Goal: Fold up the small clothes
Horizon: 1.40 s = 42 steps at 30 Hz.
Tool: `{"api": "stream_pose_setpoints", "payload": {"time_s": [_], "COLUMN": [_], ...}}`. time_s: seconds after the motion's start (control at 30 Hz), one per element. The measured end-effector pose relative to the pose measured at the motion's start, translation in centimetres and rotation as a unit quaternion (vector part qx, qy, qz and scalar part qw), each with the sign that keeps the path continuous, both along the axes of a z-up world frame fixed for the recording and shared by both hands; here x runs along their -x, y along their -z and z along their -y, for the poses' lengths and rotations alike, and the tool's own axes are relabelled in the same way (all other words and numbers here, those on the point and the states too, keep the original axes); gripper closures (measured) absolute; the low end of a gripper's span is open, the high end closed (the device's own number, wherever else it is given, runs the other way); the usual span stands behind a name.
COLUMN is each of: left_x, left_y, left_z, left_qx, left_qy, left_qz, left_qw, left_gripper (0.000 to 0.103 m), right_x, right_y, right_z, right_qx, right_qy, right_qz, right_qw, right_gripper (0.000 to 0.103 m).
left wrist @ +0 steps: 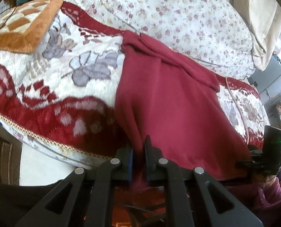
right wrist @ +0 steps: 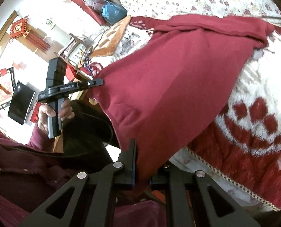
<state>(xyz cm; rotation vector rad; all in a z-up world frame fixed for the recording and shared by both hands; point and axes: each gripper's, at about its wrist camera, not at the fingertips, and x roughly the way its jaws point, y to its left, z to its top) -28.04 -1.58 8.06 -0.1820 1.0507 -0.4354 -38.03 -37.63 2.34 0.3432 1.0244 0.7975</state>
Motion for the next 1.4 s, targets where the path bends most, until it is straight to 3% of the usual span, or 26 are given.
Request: {"api": "stream_pose_setpoints", "payload": {"time_s": [0.47,0.67,0.87,1.07,1.4], "left_x": [0.0,-3.4,-10.7,-19.4,-31.0], "left_y": [-4.7,-7.3,-8.9,-6.8,1.2], "left_z": [0.4,1.1,3.8,7.9,11.9], "left_qx": [0.02,0.035,0.036,0.024,0.009], "left_qy": [0.013,0.017,0.007,-0.013,-0.05], "left_qz": [0.054,0.078,0.094,0.075,0.01], "left_qw": [0.9983,0.9962,0.9949,0.9968,0.9987], "left_gripper": [0.094,0.093,0.093,0.093,0.089], "right_x": [0.4,-2.2,-8.7,-16.5,-28.7], "right_y": [-2.5,-5.4,-6.9,-6.4,0.6], "right_z": [0.7,3.0,6.6,9.0,14.9], "right_qx": [-0.038,-0.085,-0.114,-0.097,-0.112], "right_qy": [-0.004,0.032,0.117,0.174,0.269], "right_qz": [0.019,0.055,0.07,0.061,-0.03], "right_qw": [0.999,0.994,0.984,0.978,0.956], "right_gripper": [0.093,0.092,0.092,0.092,0.088]}}
